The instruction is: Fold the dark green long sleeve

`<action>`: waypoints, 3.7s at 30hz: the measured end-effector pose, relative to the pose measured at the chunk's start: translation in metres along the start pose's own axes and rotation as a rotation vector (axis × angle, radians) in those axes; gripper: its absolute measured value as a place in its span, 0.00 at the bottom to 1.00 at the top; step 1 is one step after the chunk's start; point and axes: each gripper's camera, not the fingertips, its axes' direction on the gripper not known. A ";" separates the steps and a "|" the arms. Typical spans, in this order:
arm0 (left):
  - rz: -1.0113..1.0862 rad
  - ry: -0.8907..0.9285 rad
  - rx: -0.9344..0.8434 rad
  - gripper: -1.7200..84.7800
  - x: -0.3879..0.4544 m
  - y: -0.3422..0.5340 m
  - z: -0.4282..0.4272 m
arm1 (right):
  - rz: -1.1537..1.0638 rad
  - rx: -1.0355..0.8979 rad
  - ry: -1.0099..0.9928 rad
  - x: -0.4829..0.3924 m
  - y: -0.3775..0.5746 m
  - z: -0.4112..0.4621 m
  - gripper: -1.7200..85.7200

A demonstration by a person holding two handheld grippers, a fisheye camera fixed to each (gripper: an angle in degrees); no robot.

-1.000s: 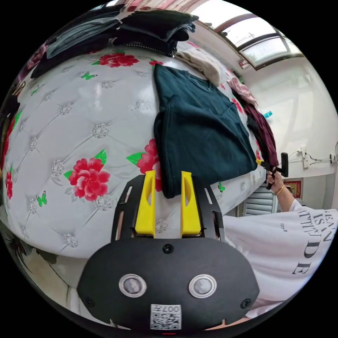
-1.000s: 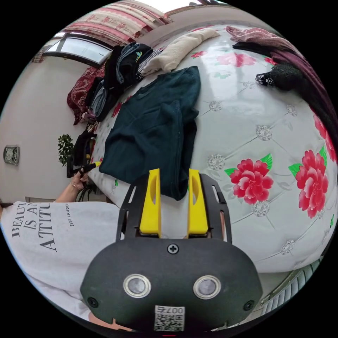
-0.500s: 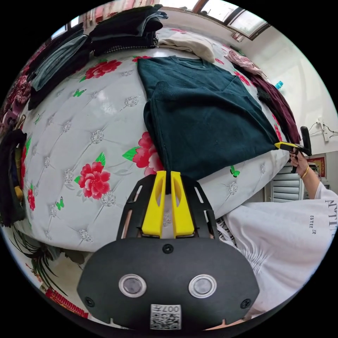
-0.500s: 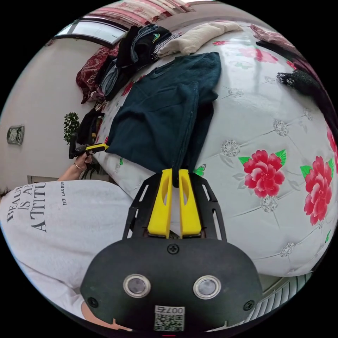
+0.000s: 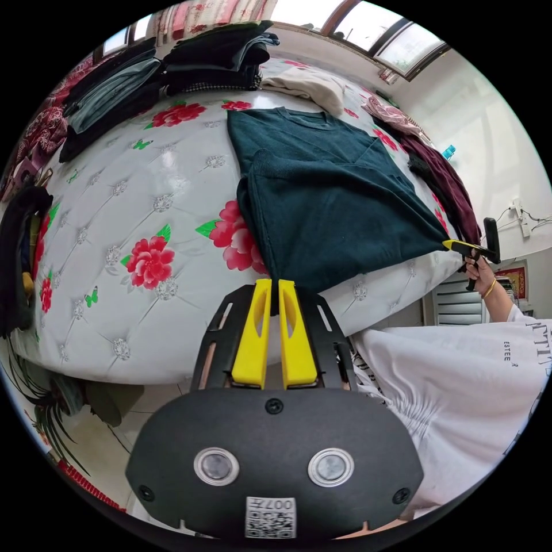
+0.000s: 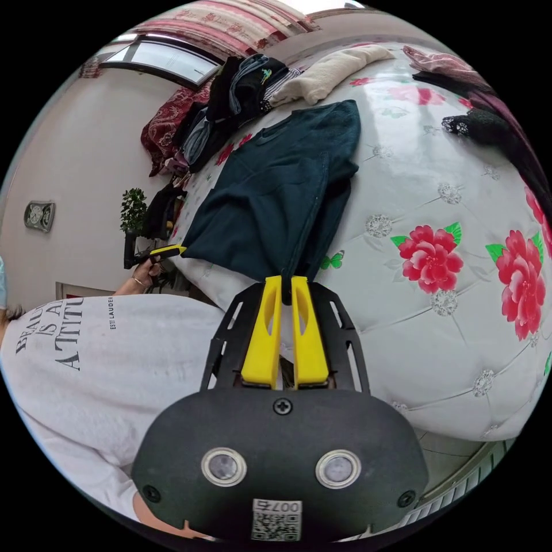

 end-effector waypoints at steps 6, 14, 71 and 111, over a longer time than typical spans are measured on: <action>-0.010 0.001 -0.004 0.01 0.013 0.026 0.001 | -0.011 0.008 -0.018 0.000 0.025 -0.007 0.02; -0.035 0.149 0.038 0.01 0.027 0.070 -0.049 | -0.040 0.021 -0.103 -0.019 0.060 -0.039 0.02; -0.253 -0.194 -0.143 0.08 -0.027 -0.109 0.071 | -0.336 0.100 0.030 -0.176 -0.179 0.050 0.05; 0.032 0.460 -0.054 0.09 -0.127 -0.120 0.039 | 0.148 -0.107 -0.539 -0.018 -0.194 0.176 0.10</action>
